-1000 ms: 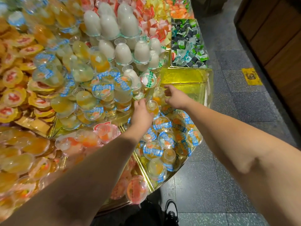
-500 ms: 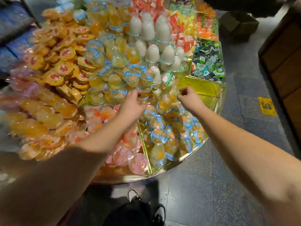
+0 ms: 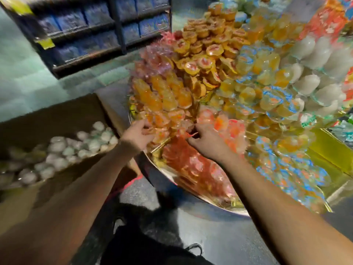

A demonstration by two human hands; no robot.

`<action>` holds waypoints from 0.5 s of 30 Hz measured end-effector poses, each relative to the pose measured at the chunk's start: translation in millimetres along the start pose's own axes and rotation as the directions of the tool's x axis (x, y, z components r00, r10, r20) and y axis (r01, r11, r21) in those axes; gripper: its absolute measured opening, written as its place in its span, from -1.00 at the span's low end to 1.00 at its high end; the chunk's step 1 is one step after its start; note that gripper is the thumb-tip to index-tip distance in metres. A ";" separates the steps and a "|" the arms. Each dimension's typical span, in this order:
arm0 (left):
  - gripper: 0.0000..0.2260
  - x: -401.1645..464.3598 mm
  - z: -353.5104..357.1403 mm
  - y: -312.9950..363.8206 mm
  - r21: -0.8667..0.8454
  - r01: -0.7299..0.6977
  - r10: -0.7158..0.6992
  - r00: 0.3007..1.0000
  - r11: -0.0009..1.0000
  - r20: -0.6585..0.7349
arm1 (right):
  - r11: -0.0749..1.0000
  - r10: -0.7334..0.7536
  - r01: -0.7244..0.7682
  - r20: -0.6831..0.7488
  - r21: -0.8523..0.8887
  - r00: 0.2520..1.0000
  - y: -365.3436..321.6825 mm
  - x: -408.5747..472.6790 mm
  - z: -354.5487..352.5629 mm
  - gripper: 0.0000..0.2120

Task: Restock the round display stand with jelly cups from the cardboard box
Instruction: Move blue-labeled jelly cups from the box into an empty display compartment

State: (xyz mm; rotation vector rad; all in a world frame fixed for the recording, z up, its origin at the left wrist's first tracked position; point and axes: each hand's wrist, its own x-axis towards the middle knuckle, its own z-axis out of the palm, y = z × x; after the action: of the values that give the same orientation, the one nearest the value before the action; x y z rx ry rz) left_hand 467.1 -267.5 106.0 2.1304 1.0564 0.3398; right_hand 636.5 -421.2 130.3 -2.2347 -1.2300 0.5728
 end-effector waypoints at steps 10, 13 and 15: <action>-0.72 -14.7 -167.4 -255.5 -0.006 0.368 -0.367 0.924 0.930 -0.104 | 0.987 -0.126 0.157 0.427 -0.037 0.896 -192.0 107.4 231.7 -0.83; -0.72 -21.1 -206.4 -331.3 -0.046 0.486 -0.488 0.870 0.873 -0.074 | 0.983 -0.120 0.176 0.525 -0.058 0.843 -241.3 135.9 300.5 -0.82; -0.69 -26.1 -229.8 -375.8 -0.047 0.552 -0.553 0.832 0.833 -0.041 | 0.978 -0.096 0.186 0.576 -0.099 0.811 -266.9 154.7 342.9 -0.78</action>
State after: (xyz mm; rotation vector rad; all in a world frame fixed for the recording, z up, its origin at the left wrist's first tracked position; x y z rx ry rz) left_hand 113.4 -24.0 4.6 1.6888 1.6252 0.1281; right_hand 342.0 -86.0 13.3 -2.1299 -1.7674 1.1856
